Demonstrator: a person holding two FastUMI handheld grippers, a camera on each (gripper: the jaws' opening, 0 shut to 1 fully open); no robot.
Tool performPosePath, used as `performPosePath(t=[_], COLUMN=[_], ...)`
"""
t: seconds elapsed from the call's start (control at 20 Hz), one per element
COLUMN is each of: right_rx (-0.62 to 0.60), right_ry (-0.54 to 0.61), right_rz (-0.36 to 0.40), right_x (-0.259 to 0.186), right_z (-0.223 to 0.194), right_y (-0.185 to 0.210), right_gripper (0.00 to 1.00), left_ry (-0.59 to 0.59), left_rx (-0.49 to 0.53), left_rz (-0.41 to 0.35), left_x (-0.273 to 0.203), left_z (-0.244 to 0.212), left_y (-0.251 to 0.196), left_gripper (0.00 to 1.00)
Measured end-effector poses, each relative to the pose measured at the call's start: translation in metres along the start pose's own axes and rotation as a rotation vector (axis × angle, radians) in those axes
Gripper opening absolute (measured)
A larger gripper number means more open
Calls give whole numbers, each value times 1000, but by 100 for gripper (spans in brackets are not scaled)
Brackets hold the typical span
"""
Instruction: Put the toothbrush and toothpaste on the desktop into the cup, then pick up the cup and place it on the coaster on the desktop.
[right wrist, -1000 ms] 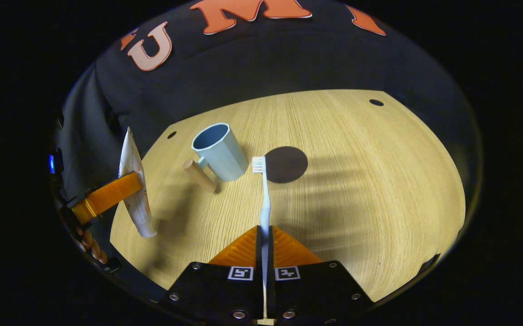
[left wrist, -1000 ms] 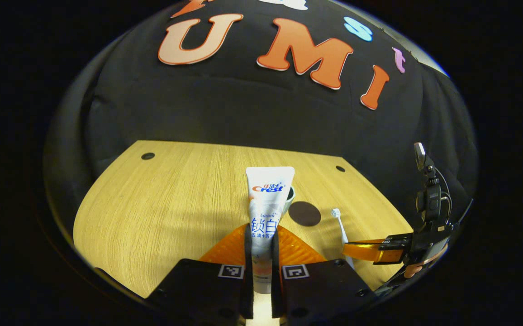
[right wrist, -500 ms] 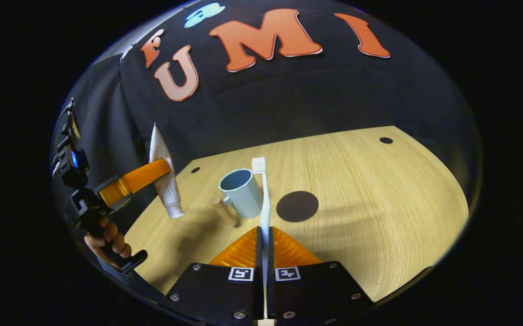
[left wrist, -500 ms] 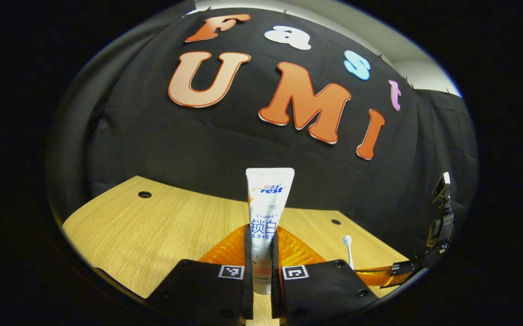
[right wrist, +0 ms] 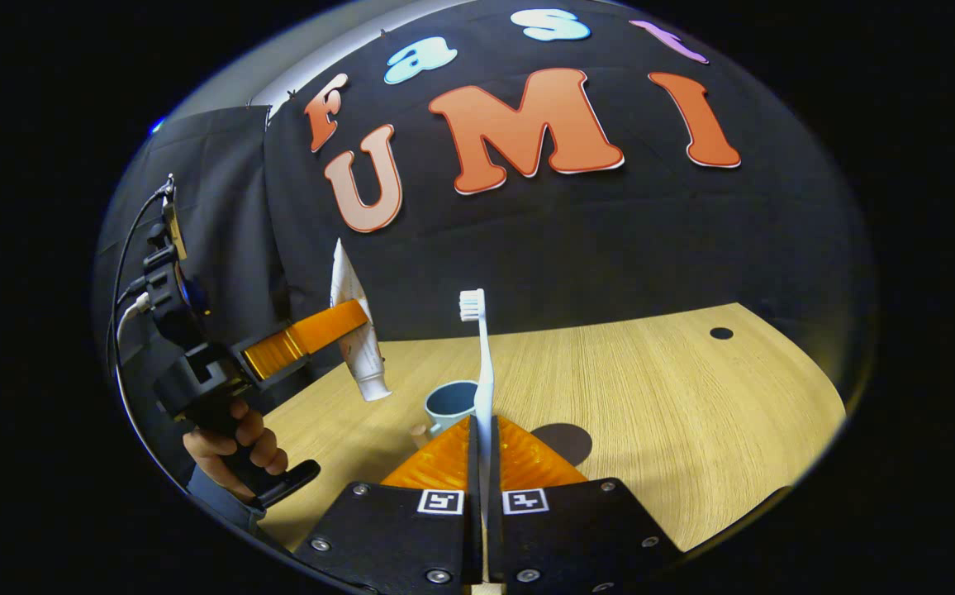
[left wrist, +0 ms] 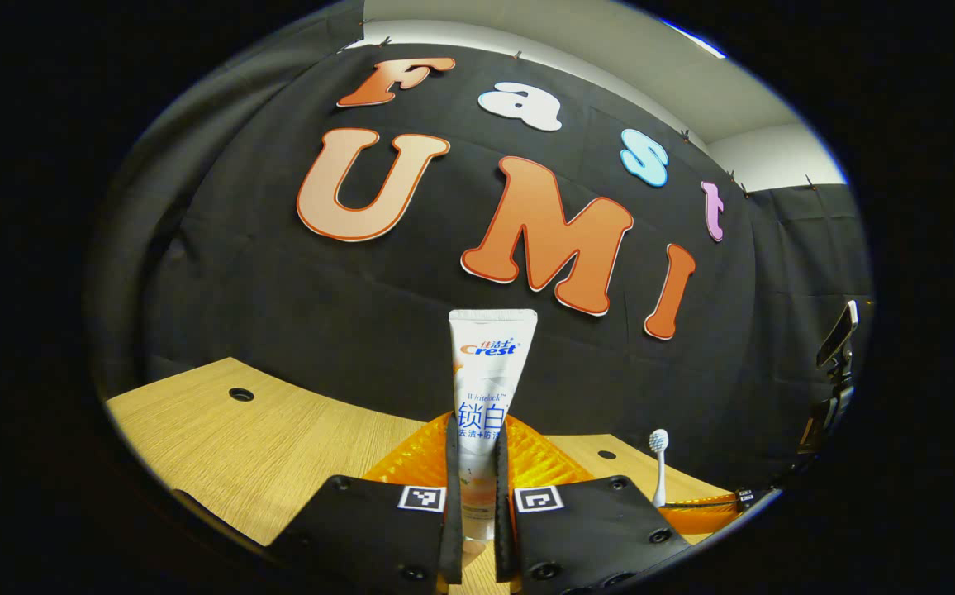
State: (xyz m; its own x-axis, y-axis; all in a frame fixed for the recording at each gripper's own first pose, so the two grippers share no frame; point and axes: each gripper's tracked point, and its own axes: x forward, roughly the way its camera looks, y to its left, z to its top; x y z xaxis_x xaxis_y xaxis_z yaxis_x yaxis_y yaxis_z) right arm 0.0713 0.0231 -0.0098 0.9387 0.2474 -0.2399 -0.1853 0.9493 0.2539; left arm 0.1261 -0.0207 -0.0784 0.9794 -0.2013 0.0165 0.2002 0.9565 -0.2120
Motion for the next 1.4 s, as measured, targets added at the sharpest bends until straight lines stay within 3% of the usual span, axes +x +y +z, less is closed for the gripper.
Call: performPosePath(t=[0.4, 0.65, 1.1, 1.4], right_rx=[-129, -109, -160, -90], right_ry=[-142, -185, -377, -373], right_rz=[7, 38, 74, 101], right_x=[29, 56, 78, 112], right_z=[33, 48, 87, 78], right_y=[4, 10, 27, 29], right_gripper=[3, 3, 3, 2], left_ry=[39, 78, 133, 142], left_rx=[21, 13, -7, -36], left_rz=[-81, -132, -108, -113], left_x=[10, 17, 15, 14], left_z=[-16, -30, -52, -59], left_y=[-6, -10, -7, -8], left_gripper=[16, 16, 17, 27])
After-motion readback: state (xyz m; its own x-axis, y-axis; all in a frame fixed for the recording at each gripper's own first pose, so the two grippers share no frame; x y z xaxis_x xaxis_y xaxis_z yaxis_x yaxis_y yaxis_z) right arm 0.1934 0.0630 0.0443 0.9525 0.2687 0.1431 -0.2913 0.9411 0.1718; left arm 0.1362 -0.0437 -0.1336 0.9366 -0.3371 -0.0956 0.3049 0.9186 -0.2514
